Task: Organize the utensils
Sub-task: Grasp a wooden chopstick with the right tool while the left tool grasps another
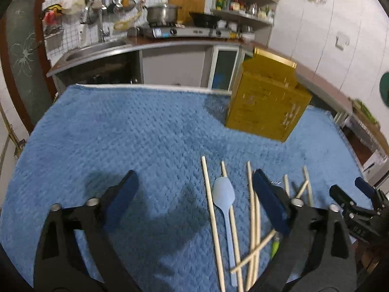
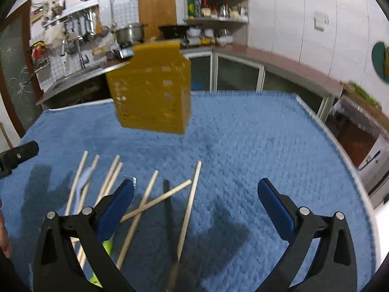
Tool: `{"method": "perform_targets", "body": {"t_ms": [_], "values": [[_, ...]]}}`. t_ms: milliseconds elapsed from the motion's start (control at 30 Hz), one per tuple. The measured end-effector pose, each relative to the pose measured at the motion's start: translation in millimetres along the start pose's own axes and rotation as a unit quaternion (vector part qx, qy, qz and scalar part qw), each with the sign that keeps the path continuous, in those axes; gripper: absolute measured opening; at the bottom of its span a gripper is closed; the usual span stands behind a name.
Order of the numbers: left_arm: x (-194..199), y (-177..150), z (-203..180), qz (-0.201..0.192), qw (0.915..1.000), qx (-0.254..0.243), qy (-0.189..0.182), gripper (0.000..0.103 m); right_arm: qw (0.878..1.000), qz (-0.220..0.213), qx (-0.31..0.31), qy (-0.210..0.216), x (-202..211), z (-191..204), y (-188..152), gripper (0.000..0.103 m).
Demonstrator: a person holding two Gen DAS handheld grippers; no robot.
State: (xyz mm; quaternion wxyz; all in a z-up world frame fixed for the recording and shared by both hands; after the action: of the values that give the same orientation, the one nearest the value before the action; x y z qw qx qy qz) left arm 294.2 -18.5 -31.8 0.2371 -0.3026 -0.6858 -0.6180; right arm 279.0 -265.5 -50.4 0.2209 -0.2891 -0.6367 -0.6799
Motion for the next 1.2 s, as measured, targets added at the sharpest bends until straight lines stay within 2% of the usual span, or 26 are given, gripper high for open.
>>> {"method": "perform_targets", "body": {"t_ms": [67, 133, 200, 267, 333, 433, 533, 633, 833, 1000, 1067, 1100, 1200], "values": [[-17.8, -3.5, 0.6, 0.016, 0.9999, -0.004, 0.001, 0.077, 1.000, 0.013, -0.005, 0.002, -15.3, -2.3, -3.2, 0.097], [-33.0, -6.0, 3.7, 0.030, 0.9995, 0.006, -0.002, 0.073, 1.000, 0.018, 0.002, -0.007, -27.6, -4.7, -4.5, 0.081], [-45.2, -9.8, 5.4, 0.044, 0.9990, 0.011, -0.005, 0.067, 0.999, 0.035, 0.008, -0.013, -40.8, -7.1, -9.3, 0.071], [-57.3, -13.7, 6.1, 0.057, 0.9983, 0.011, -0.005, 0.061, 0.999, 0.053, 0.002, -0.002, -50.8, -7.5, -10.8, 0.069], [-66.5, -16.8, 6.0, 0.069, 0.9976, 0.012, -0.007, 0.058, 0.998, 0.065, -0.001, 0.000, -59.9, -7.5, -14.1, 0.058], [-74.5, -19.2, 5.0, 0.075, 0.9970, 0.012, -0.007, 0.055, 0.997, 0.076, -0.003, 0.001, -69.2, -5.9, -16.7, 0.051], [-82.6, -23.6, 4.1, 0.080, 0.9968, 0.005, -0.001, 0.055, 0.996, 0.088, -0.002, 0.005, -75.7, -2.0, -21.8, 0.046], [-92.3, -29.9, 5.0, 0.093, 0.9956, 0.004, 0.000, 0.045, 0.996, 0.091, -0.007, 0.000, -78.9, -4.3, -24.9, 0.038], [-99.5, -29.0, 2.9, 0.094, 0.9955, -0.003, 0.001, 0.038, 0.996, 0.091, -0.004, -0.006, -83.6, -2.2, -23.2, 0.034], [-105.7, -25.2, -1.4, 0.103, 0.9946, -0.004, -0.002, 0.021, 0.994, 0.104, -0.012, -0.010, -90.6, -2.8, -17.3, 0.034], [-108.8, -23.8, -4.4, 0.108, 0.9942, -0.007, -0.002, 0.017, 0.994, 0.109, -0.013, -0.012, -93.9, -3.6, -14.6, 0.033], [-108.7, -23.6, -5.6, 0.107, 0.9942, -0.011, 0.000, 0.013, 0.994, 0.112, -0.013, -0.013, -95.0, -3.7, -13.7, 0.031], [-109.1, -24.5, -9.4, 0.106, 0.9941, -0.020, 0.005, 0.011, 0.993, 0.114, -0.020, -0.006, -96.7, -2.6, -12.4, 0.021]]}}
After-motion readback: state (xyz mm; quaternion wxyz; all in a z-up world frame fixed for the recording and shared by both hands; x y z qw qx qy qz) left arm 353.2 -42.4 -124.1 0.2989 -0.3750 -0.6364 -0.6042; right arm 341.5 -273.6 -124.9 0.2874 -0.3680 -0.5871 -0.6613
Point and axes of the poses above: each gripper's, at about its wrist camera, not at the fingertips, and x roughly against the way its jaws point, z to its left, y to its top, the point moved 8 cm from there along -x, roughly the way its jaws point, and after that the axes turned 3 degrees about -y, right-handed, at the moved point
